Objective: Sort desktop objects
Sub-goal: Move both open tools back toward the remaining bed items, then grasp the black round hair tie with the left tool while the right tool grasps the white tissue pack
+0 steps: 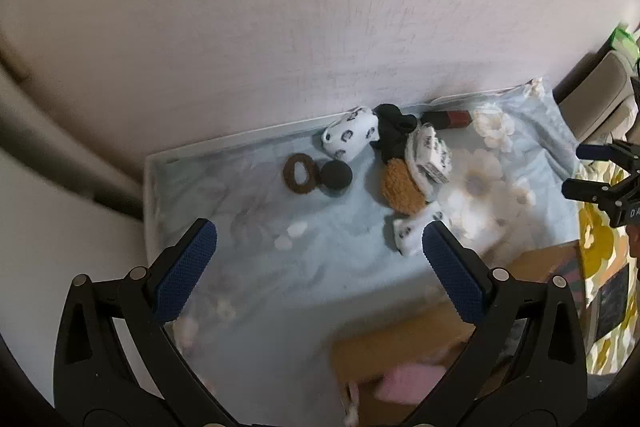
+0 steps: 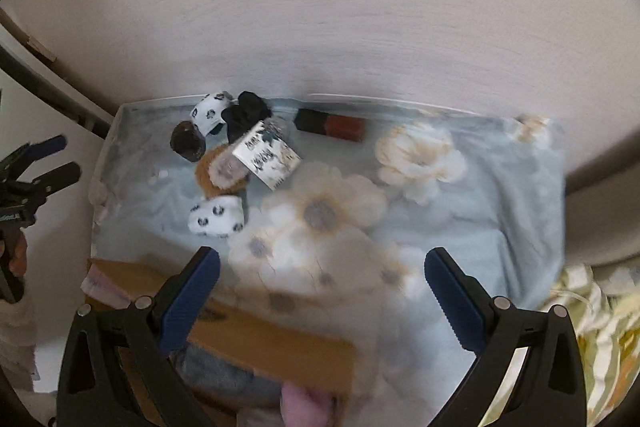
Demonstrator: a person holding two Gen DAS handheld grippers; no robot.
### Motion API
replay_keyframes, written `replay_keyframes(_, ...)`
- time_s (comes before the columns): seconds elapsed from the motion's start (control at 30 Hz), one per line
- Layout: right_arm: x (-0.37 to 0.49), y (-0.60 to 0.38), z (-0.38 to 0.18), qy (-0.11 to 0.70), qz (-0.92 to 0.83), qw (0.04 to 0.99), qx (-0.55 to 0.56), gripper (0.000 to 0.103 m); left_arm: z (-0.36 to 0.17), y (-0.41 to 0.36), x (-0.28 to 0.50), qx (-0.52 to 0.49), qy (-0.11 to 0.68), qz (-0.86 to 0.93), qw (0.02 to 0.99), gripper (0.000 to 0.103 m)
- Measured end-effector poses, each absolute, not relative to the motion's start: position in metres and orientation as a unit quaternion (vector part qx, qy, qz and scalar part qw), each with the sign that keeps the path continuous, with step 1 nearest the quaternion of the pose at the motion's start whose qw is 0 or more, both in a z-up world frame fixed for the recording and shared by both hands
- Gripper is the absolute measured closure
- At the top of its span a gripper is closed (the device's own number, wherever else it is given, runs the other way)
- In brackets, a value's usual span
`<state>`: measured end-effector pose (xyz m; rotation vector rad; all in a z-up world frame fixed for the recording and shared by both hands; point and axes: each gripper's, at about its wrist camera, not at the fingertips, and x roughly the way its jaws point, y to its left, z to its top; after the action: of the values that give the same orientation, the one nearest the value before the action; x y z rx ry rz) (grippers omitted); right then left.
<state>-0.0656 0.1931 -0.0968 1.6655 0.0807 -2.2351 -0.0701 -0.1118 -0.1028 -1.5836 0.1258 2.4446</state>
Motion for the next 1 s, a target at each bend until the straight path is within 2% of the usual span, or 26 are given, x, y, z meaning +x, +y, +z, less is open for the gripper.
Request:
replay_keyframes(0.17,-0.088,0.171,-0.13,0.065,-0.785,0.218,0.576,0.002,-0.14,-0.099,-0.095,-0.537,0.082,0.828,0.141,0.007)
replay_keyframes(0.3,-0.105,0.16,-0.153,0.1,-0.773,0.25,0.574,0.01,-0.162,-0.09,-0.11,-0.526,0.11,0.825,0.177,0.017)
replay_keyframes(0.43,-0.114,0.147,-0.168,0.13,-0.764,0.286,0.564,0.016,-0.183,-0.08,-0.123,-0.516,0.146,0.818,0.208,0.021)
replay_keyframes(0.5,-0.116,0.139,-0.174,0.142,-0.759,0.304,0.558,0.018,-0.194,-0.076,-0.127,-0.516,0.163,0.811,0.223,0.03)
replay_keyframes(0.57,-0.118,0.134,-0.178,0.148,-0.754,0.315,0.557,0.027,-0.204,-0.074,-0.129,-0.517,0.176,0.803,0.241,0.035)
replay_keyframes(0.6,-0.119,0.132,-0.18,0.151,-0.752,0.32,0.556,0.029,-0.207,-0.073,-0.129,-0.516,0.181,0.8,0.246,0.038)
replay_keyframes(0.83,-0.122,0.122,-0.185,0.168,-0.743,0.345,0.549,0.029,-0.219,-0.067,-0.131,-0.508,0.204,0.784,0.292,0.04)
replay_keyframes(1.0,-0.126,0.116,-0.189,0.173,-0.737,0.352,0.55,0.03,-0.228,-0.062,-0.127,-0.511,0.222,0.77,0.309,0.052)
